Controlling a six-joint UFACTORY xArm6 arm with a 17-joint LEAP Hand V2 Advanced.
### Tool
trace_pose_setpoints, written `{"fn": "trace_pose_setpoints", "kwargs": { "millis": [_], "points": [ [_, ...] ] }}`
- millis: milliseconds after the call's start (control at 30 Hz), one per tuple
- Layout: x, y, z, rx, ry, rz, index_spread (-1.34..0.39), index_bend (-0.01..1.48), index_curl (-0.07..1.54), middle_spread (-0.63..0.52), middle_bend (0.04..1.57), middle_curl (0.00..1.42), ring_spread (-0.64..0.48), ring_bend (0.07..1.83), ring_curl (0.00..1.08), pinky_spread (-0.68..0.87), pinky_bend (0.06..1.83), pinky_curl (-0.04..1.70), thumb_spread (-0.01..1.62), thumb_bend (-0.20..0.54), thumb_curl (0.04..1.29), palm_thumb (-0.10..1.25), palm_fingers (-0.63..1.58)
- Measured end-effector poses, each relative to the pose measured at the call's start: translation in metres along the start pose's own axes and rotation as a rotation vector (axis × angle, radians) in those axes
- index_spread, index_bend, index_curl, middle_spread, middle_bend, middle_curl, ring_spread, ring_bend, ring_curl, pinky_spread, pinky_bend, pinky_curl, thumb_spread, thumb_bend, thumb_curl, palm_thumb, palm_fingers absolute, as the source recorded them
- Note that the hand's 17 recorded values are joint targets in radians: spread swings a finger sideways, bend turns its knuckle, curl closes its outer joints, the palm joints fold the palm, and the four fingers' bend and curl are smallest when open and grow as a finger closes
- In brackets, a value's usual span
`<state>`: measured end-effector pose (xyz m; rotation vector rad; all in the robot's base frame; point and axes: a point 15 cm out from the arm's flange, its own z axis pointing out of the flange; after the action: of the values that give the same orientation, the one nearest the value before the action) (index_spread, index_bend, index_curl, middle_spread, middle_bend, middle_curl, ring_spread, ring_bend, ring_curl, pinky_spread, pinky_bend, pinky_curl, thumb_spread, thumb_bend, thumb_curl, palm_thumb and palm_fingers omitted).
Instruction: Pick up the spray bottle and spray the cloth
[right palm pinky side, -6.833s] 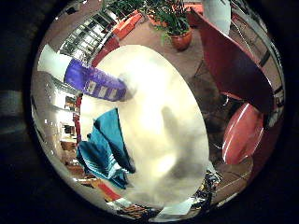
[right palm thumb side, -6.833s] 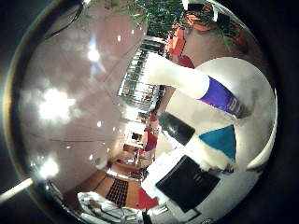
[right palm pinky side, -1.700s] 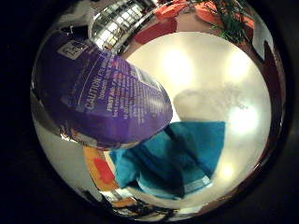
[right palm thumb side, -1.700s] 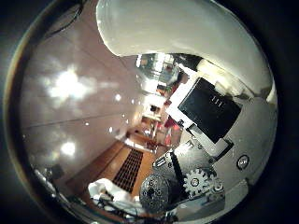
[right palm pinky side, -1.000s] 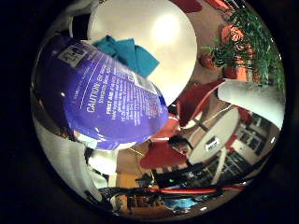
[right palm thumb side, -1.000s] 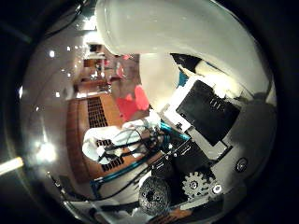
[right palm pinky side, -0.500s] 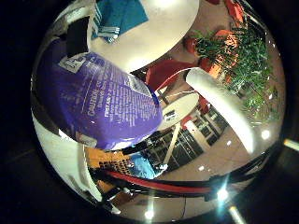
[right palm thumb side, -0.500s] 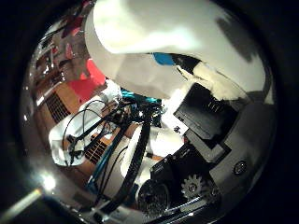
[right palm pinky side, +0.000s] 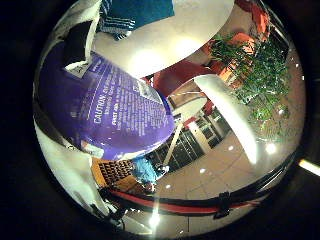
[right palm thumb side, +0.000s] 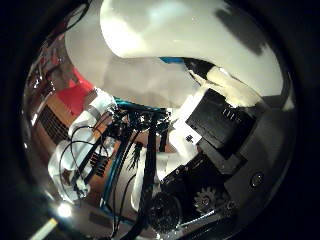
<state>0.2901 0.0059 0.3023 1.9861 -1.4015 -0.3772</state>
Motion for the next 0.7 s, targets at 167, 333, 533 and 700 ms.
{"fn": "trace_pose_setpoints", "kwargs": {
  "millis": [167, 333, 533, 700],
  "points": [
    [0.002, -0.001, -0.024, 0.067, -0.009, 0.006, -0.19, 1.17, 0.70, -0.09, 1.37, 0.61, -0.16, 1.47, 0.57, -0.22, 1.01, 1.28, 1.15, -0.011, 0.71, 0.97, 1.20],
    [-0.022, 0.005, -0.067, 0.181, -0.079, -0.037, -0.19, 1.16, 0.70, -0.09, 1.37, 0.61, -0.16, 1.47, 0.57, -0.22, 1.01, 1.28, 1.15, -0.011, 0.71, 0.97, 1.20],
    [-0.074, 0.023, -0.130, 0.347, -0.243, -0.157, -0.19, 1.16, 0.70, -0.09, 1.37, 0.61, -0.16, 1.47, 0.57, -0.22, 1.01, 1.29, 1.15, -0.011, 0.71, 0.97, 1.20],
    [-0.131, 0.034, -0.175, 0.473, -0.421, -0.277, -0.19, 1.16, 0.70, -0.09, 1.37, 0.61, -0.16, 1.46, 0.57, -0.22, 1.01, 1.29, 1.15, -0.009, 0.71, 0.98, 1.20]
  ]
}}
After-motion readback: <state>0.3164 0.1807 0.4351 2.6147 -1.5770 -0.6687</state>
